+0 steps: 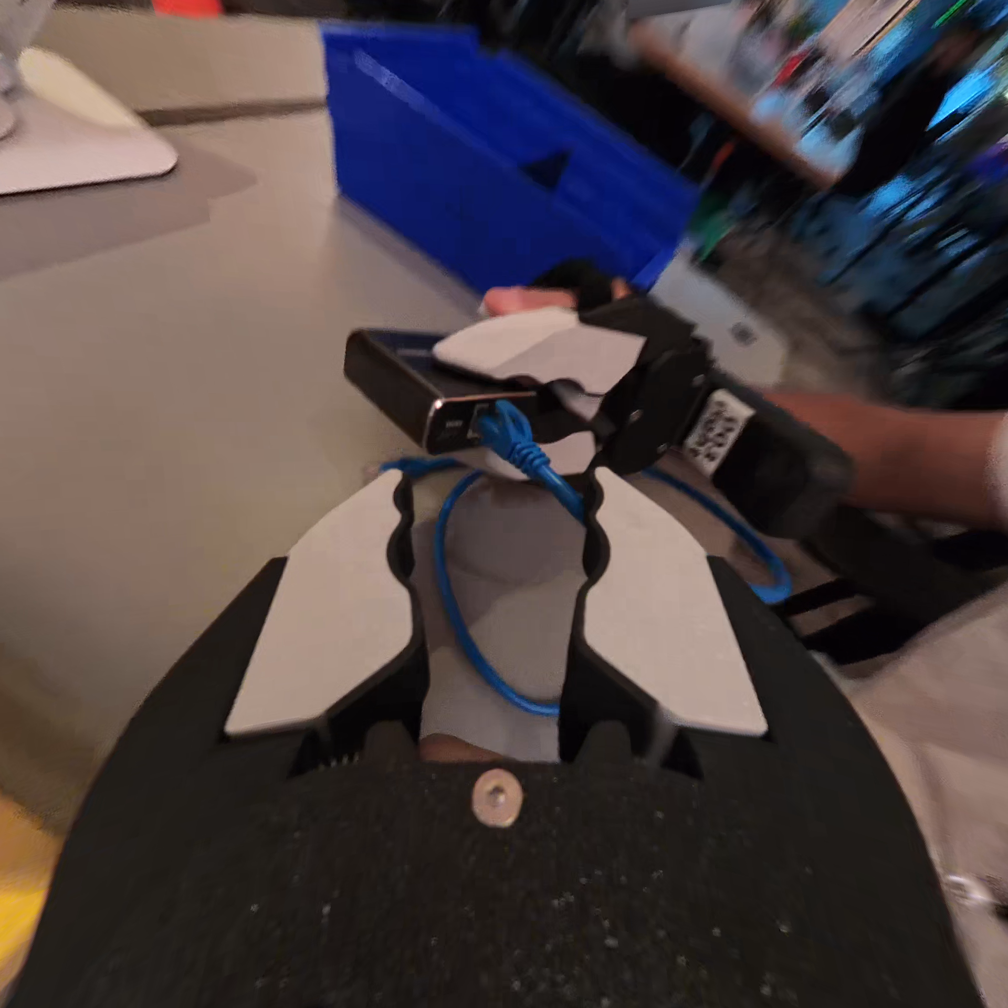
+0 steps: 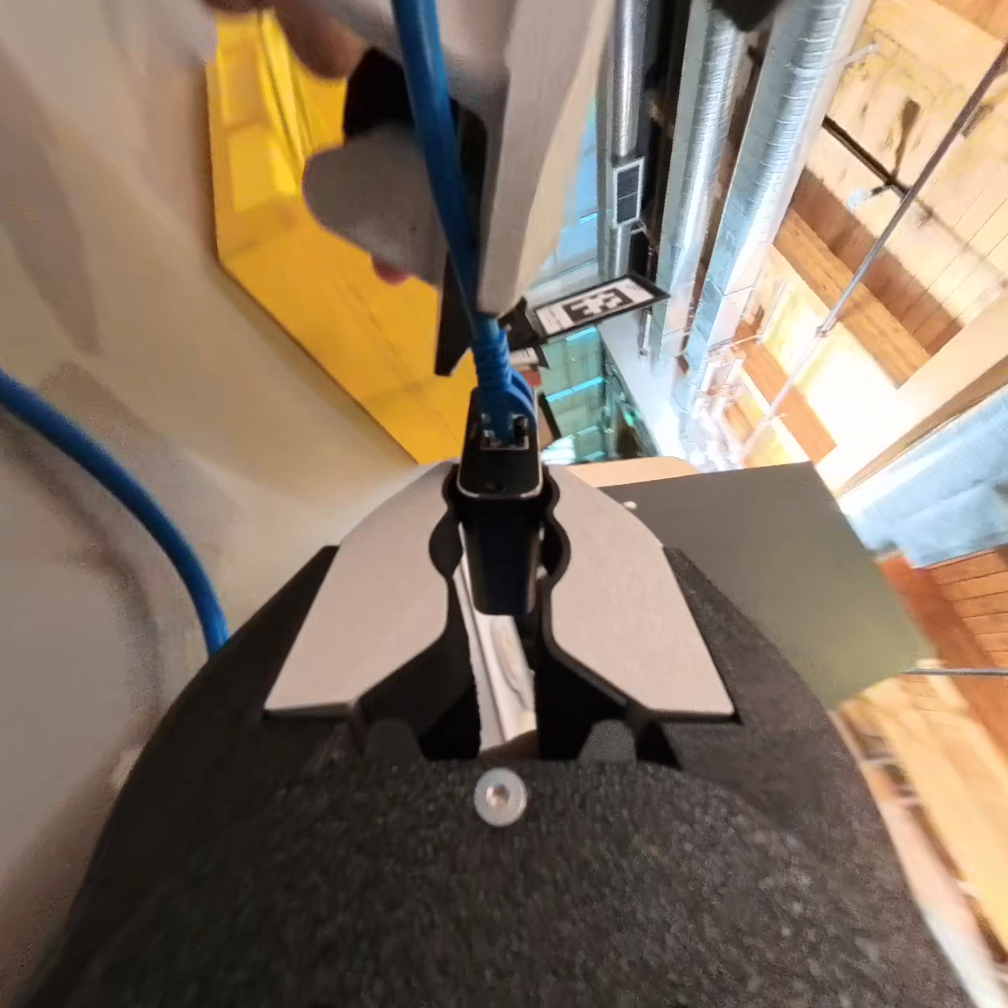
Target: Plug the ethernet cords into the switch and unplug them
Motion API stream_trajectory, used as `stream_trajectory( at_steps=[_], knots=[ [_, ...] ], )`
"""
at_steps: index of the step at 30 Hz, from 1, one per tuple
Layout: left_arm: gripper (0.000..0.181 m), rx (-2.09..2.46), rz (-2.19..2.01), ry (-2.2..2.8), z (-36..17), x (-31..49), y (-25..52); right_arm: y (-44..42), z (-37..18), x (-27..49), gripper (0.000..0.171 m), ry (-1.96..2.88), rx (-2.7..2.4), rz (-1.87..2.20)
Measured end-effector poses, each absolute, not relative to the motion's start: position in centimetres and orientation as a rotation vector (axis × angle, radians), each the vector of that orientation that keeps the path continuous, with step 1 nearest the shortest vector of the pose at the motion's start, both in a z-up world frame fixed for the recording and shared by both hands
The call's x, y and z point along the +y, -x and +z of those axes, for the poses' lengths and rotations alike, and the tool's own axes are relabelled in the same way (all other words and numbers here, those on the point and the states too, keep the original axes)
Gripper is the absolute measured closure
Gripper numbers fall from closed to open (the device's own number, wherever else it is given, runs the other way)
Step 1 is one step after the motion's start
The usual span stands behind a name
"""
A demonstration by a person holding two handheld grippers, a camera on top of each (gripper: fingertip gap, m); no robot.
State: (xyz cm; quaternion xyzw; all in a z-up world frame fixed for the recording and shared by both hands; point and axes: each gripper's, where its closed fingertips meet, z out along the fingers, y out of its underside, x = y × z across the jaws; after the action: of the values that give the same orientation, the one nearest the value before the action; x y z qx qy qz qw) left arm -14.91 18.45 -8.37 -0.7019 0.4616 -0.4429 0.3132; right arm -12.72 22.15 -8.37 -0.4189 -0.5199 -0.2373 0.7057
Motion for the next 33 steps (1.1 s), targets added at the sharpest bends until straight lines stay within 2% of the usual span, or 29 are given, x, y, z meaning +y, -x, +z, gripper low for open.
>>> stream_trajectory(
  at_steps=[3, 7, 10, 16, 19, 22, 25, 30, 33],
  knots=[
    [0.116, 1.154, -1.444, 1.755, -6.0, 18.1, 15.3, 13.0, -6.5, 20.7, 0.145, 0.957, -1.074, -0.250],
    [0.111, 1.057, -1.587, 1.710, -4.7, 18.5, 15.3, 14.4, -3.8, 17.8, 0.145, 0.919, -1.028, 0.108],
    [0.111, 1.085, -1.691, 1.666, -4.1, 17.3, 15.0, 14.8, -3.5, 17.3, 0.145, 0.914, -1.012, 0.144],
    [0.106, 1.134, -1.606, 1.711, -5.3, 17.2, 14.5, 15.5, -5.4, 17.8, 0.145, 0.957, -1.095, 0.103],
    [0.116, 1.152, -1.535, 1.749, -6.3, 17.8, 14.6, 15.7, -6.0, 17.9, 0.146, 0.975, -1.112, 0.097],
    [0.116, 1.168, -1.345, 1.765, -7.1, 19.0, 14.8, 15.7, -7.7, 18.9, 0.138, 1.134, -1.151, 0.169],
    [0.116, 1.208, -0.973, 1.722, -7.3, 21.2, 15.6, 14.8, -9.8, 20.1, 0.133, 1.341, -1.207, 0.244],
    [0.116, 1.222, -0.351, 1.586, -5.7, 24.1, 17.1, 9.7, -10.3, 25.0, 0.129, 1.676, -0.926, 0.143],
    [0.116, 1.311, -0.056, 1.472, -6.6, 24.1, 16.7, 10.9, -8.2, 23.9, 0.126, 1.756, -0.748, 0.551]
  ],
)
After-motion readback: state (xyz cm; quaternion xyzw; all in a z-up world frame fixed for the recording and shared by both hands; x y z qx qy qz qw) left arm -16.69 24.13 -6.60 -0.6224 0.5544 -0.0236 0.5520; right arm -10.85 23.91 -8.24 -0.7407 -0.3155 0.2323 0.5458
